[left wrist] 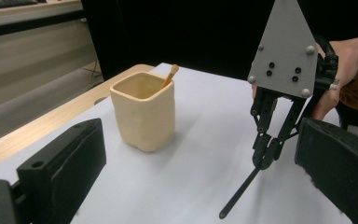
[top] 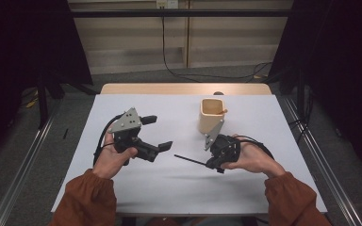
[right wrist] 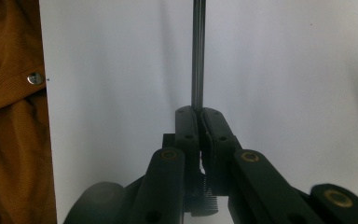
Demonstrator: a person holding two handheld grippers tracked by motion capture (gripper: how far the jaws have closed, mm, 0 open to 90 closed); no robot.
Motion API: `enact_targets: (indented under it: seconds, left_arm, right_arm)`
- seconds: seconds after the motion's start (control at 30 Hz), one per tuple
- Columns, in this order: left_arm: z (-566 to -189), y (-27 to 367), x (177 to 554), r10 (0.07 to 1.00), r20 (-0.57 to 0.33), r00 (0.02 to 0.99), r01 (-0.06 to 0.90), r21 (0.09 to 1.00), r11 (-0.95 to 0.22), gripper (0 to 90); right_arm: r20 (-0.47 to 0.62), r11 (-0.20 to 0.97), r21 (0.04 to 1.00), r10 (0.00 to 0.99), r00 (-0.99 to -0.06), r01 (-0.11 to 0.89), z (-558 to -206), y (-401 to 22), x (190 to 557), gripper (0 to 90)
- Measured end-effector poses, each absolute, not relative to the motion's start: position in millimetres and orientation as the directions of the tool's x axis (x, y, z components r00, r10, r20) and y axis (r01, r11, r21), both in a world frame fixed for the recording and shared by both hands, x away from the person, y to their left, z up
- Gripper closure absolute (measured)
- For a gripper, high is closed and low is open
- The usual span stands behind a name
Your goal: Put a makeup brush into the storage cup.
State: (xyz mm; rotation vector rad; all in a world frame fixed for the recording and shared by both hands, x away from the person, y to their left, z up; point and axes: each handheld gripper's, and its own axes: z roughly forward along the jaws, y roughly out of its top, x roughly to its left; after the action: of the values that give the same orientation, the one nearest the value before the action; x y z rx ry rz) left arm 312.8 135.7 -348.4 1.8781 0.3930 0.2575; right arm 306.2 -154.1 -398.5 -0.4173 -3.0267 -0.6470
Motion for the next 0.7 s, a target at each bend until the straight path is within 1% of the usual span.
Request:
enact_targets:
  seconds: [0.2,0.3,0.37,0.5,0.63,0.7]
  left_arm:
    - [-355.2,125.8,319.1,0.354,-0.013,0.935,0.163,0.902,-0.399,2.9]
    - [-356.8,123.0,320.6,0.335,-0.027,0.942,0.181,0.881,-0.437,3.4]
    - [-356.9,121.5,321.7,0.327,-0.007,0.945,0.171,0.862,-0.477,2.4]
    - [-356.3,117.7,323.7,0.310,-0.006,0.951,0.170,0.845,-0.507,3.6]
    - [-354.9,110.6,325.3,0.266,0.006,0.964,0.152,0.808,-0.569,4.8]
    - [-355.1,105.9,326.3,0.237,-0.003,0.972,0.148,0.789,-0.597,4.8]
  right_arm:
    - [0.070,0.884,0.391,0.249,-0.966,0.257,-400.1,-151.9,305.7,86.1]
    - [0.068,0.885,0.390,0.247,-0.967,0.254,-400.5,-152.3,305.8,86.1]
    - [0.069,0.886,0.388,0.247,-0.966,0.254,-400.5,-151.8,305.4,86.0]
    - [0.060,0.891,0.385,0.234,-0.970,0.239,-400.0,-148.9,304.5,86.1]
    - [0.062,0.895,0.379,0.229,-0.971,0.235,-398.4,-146.2,304.0,86.0]
    - [0.060,0.898,0.376,0.222,-0.973,0.228,-397.8,-145.0,304.2,86.0]
